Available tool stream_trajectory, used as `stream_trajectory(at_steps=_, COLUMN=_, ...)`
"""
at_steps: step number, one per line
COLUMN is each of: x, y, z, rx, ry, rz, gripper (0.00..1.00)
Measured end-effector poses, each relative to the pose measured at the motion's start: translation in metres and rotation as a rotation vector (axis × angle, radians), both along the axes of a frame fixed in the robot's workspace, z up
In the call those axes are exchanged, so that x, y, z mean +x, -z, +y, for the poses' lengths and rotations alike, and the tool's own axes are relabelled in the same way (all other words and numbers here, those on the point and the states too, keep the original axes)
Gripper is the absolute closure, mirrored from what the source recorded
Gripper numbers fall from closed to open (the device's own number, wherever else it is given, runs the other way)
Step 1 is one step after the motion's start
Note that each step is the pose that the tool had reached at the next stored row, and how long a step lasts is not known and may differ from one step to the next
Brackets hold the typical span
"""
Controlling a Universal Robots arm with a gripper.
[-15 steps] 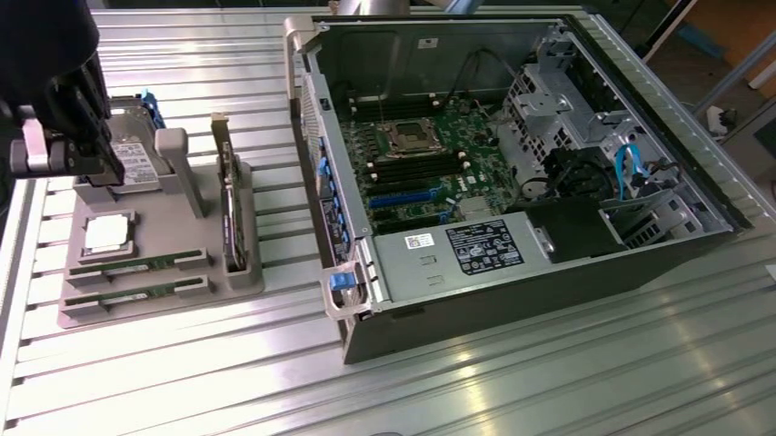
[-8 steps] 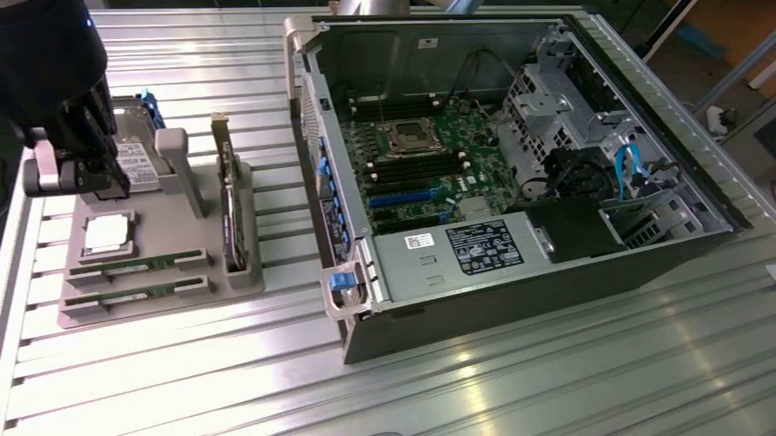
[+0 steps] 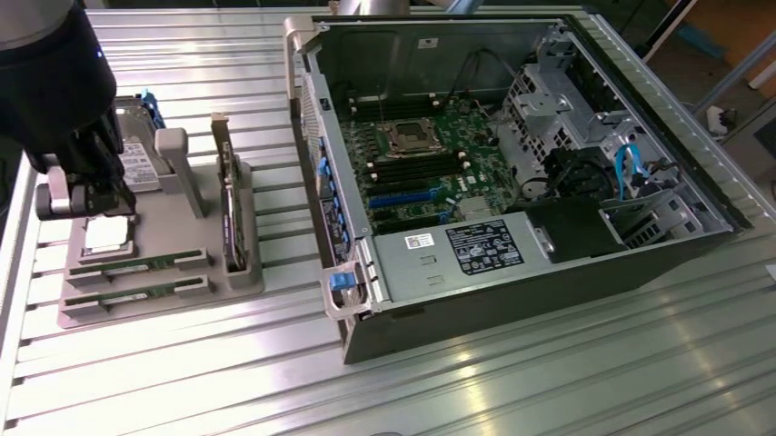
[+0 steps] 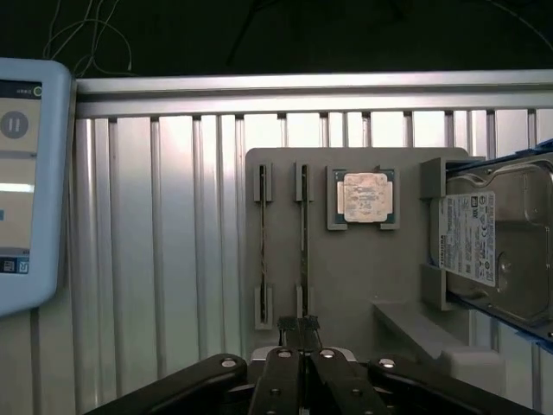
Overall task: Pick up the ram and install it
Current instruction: 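Pick up the ram and move it above insertion slot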
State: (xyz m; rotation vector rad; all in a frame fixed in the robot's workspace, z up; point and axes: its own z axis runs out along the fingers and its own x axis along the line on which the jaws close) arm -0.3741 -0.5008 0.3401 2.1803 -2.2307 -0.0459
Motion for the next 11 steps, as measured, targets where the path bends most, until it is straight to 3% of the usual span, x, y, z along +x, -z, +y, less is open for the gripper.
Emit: stream_trajectory(at_steps=11, x=0.0, y=0.0201, z=-0.0098, rx=0.0, ry=0.0, rz=0.0, gripper=0.89)
